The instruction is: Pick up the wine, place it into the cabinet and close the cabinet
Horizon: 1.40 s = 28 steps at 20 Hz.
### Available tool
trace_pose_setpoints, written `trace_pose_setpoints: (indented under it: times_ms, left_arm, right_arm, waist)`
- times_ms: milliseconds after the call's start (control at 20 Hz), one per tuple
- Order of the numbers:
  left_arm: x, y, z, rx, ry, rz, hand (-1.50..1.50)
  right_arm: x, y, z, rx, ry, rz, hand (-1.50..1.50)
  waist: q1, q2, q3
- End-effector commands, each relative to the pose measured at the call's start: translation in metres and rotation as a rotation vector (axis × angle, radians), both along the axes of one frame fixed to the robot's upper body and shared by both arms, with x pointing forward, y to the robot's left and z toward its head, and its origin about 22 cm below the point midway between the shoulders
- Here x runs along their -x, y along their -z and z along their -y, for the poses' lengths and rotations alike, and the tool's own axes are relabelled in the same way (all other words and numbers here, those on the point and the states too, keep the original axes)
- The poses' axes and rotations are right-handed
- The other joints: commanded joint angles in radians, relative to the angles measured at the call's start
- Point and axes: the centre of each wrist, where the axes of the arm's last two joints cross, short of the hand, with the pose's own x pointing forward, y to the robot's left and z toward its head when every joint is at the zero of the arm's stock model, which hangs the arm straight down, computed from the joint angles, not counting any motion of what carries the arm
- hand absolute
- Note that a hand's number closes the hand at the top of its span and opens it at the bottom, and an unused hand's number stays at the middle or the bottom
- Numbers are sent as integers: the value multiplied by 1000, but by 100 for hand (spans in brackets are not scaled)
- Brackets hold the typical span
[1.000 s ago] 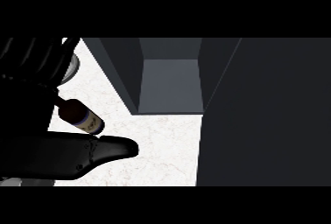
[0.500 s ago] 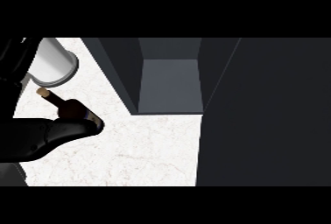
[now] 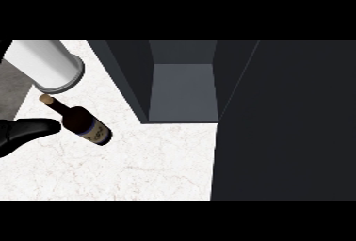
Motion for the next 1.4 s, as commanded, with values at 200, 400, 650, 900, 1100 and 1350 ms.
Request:
trace_pose_setpoints:
  times_ms: [200, 400, 650, 900, 1100, 1350]
  left_arm:
    - [-11, 18, -30, -17, -50, -39, -150]
    - [-6, 51, -49, 9, -49, -62, -150]
    - [-18, 66, -60, 0, -72, -89, -150]
    - [-18, 95, -70, -2, -65, -147, -150]
    - [-22, 118, -95, 7, -64, -180, -150]
    - [-19, 150, -95, 3, -48, -203, -150]
  right_arm:
    - [36, -42, 11, -42, -9, 88, -150]
    - [38, -36, 9, -39, -19, 86, -150]
    - [39, -41, 14, -29, -25, 89, -150]
    - [35, -41, 9, -37, -29, 89, -150]
    - [39, -46, 9, -37, -19, 87, -150]
    - [38, -40, 7, -36, -9, 86, -150]
  waist:
    - [5, 3, 0]
    - [1, 1, 0]
    - [-3, 3, 1]
    - [-1, 2, 0]
    - [-3, 2, -1]
    - [-3, 1, 0]
